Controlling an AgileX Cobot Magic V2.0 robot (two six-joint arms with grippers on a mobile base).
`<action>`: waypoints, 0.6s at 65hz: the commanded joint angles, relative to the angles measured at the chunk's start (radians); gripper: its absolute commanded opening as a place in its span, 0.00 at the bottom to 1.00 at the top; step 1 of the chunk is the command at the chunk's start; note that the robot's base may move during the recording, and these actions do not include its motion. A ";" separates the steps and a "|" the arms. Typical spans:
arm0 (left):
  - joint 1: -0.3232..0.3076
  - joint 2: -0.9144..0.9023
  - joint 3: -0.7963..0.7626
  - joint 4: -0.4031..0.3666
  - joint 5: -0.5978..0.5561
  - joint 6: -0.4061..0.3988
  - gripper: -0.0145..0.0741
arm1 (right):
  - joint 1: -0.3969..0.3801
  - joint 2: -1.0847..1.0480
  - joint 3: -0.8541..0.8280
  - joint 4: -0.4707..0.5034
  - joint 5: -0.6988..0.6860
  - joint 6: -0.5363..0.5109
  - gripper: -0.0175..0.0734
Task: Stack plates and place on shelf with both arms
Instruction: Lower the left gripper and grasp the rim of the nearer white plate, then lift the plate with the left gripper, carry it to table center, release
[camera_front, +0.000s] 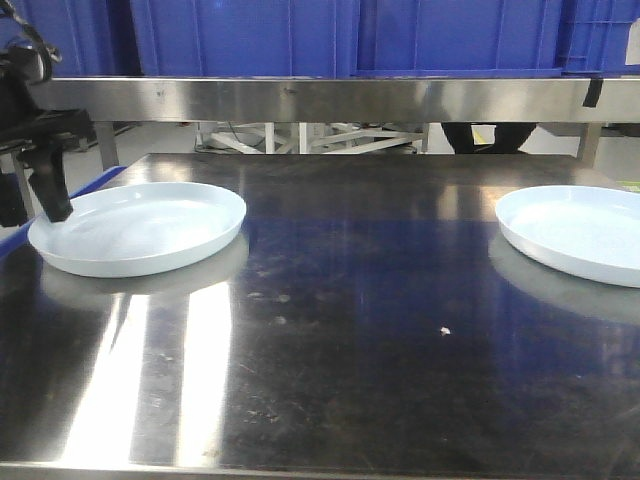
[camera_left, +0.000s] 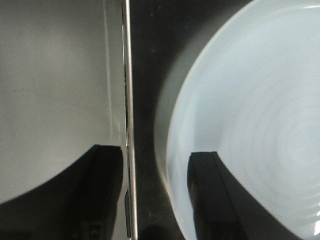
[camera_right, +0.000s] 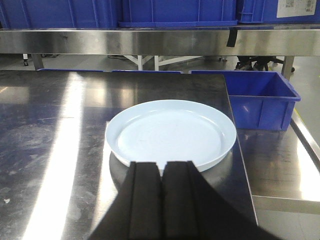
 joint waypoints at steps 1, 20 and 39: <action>-0.006 -0.045 -0.029 -0.012 -0.016 -0.002 0.60 | -0.004 -0.018 -0.001 -0.011 -0.083 -0.003 0.25; -0.006 -0.036 -0.029 -0.009 -0.006 -0.002 0.53 | -0.004 -0.018 -0.001 -0.011 -0.083 -0.003 0.25; -0.006 -0.034 -0.029 -0.007 0.038 -0.002 0.32 | -0.004 -0.018 -0.001 -0.011 -0.083 -0.003 0.25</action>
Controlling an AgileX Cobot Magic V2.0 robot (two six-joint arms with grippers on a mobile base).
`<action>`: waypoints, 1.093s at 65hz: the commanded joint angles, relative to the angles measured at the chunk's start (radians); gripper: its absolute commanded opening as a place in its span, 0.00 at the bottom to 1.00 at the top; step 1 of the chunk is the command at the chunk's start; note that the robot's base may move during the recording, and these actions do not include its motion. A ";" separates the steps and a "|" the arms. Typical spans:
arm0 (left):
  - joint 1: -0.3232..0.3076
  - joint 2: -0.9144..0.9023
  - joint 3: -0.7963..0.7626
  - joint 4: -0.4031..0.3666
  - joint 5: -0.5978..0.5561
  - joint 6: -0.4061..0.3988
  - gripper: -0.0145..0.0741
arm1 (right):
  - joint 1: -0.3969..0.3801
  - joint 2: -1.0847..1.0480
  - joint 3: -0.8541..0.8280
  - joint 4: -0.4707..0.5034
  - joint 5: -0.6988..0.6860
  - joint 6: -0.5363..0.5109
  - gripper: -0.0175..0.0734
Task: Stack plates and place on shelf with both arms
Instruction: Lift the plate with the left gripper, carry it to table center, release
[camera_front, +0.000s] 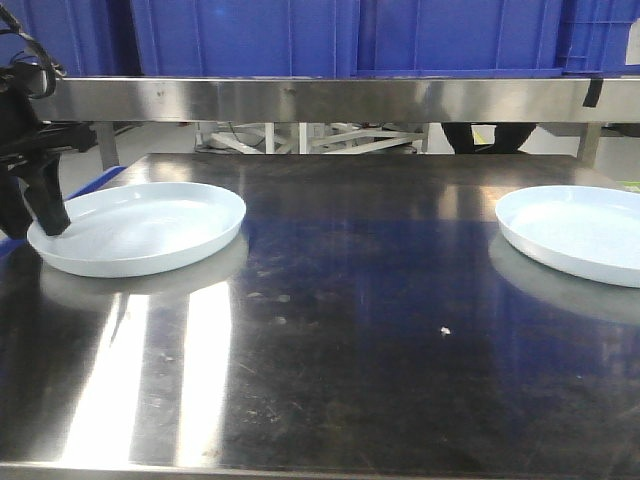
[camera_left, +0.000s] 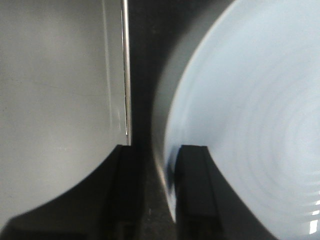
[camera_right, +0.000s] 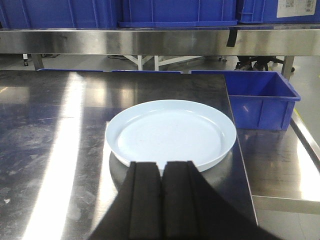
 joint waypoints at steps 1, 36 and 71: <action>-0.005 -0.054 -0.029 -0.011 0.012 -0.002 0.30 | -0.004 -0.018 -0.001 -0.011 -0.083 -0.003 0.25; -0.041 -0.054 -0.220 -0.353 0.135 -0.002 0.26 | -0.004 -0.018 -0.001 -0.011 -0.083 -0.003 0.25; -0.315 0.040 -0.222 -0.376 -0.088 -0.095 0.26 | -0.004 -0.018 -0.001 -0.011 -0.083 -0.003 0.25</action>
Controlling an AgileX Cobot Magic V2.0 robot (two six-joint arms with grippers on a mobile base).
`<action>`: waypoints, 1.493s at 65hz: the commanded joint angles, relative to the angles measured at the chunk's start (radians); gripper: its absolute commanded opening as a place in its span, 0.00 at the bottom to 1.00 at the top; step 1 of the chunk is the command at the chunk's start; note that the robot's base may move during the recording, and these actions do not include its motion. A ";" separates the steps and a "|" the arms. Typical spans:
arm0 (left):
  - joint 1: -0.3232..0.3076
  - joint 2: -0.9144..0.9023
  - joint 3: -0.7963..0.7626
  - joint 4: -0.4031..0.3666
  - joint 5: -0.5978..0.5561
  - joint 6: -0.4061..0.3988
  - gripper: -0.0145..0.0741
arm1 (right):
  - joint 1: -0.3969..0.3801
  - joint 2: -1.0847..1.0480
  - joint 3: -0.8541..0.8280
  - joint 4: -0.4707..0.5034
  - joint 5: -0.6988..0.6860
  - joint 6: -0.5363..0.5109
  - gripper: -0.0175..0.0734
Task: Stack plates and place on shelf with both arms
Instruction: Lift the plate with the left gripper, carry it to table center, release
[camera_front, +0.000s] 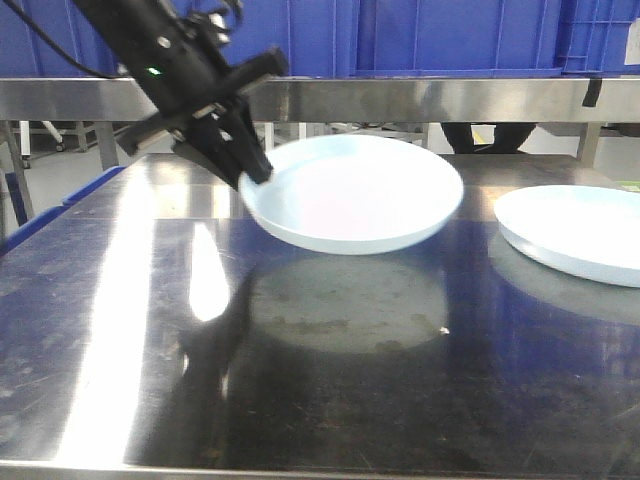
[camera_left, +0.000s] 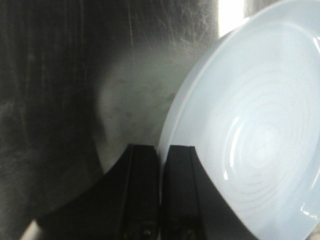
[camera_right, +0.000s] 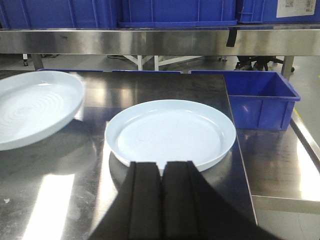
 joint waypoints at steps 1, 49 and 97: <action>-0.014 -0.038 -0.034 -0.028 -0.047 -0.035 0.26 | -0.004 -0.018 -0.001 -0.011 -0.083 -0.003 0.25; -0.097 -0.275 0.122 0.345 -0.126 -0.031 0.29 | -0.004 -0.018 -0.001 -0.011 -0.083 -0.003 0.25; -0.035 -0.965 1.047 0.490 -0.980 -0.031 0.26 | -0.004 -0.018 -0.001 -0.011 -0.083 -0.003 0.25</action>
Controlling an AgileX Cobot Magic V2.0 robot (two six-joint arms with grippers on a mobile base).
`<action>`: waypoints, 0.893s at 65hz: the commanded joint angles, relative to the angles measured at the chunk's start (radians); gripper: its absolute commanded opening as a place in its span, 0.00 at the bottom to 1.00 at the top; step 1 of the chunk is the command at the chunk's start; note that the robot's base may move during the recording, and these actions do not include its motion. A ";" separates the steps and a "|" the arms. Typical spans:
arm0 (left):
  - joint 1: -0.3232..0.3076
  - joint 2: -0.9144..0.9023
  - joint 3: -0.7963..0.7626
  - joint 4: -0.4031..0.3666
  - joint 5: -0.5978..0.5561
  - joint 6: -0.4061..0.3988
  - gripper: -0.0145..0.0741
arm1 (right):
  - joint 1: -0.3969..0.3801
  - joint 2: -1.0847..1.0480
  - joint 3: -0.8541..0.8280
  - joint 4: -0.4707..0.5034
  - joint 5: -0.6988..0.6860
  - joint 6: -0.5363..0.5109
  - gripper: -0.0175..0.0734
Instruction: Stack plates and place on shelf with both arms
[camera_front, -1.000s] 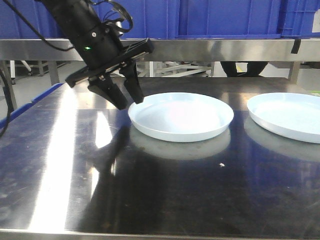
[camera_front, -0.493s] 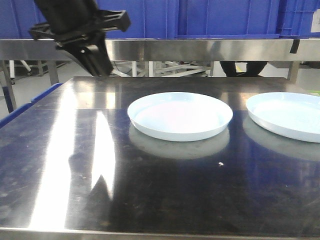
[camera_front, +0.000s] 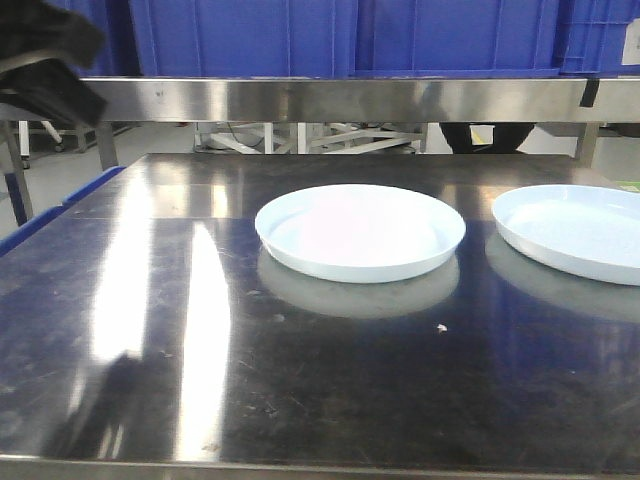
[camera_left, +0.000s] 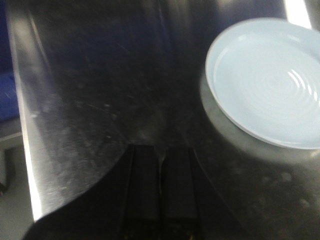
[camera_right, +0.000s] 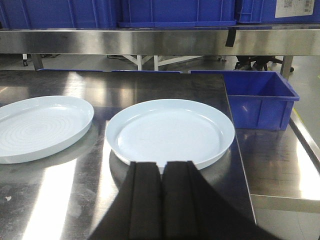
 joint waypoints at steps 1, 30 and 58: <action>0.027 -0.114 0.067 -0.017 -0.183 -0.004 0.26 | -0.004 -0.018 -0.001 -0.011 -0.083 -0.003 0.25; 0.186 -0.585 0.382 -0.015 -0.221 -0.001 0.26 | -0.004 -0.018 -0.001 -0.011 -0.083 -0.003 0.25; 0.205 -0.843 0.421 0.043 -0.185 -0.001 0.26 | -0.004 -0.018 -0.001 -0.011 -0.083 -0.003 0.25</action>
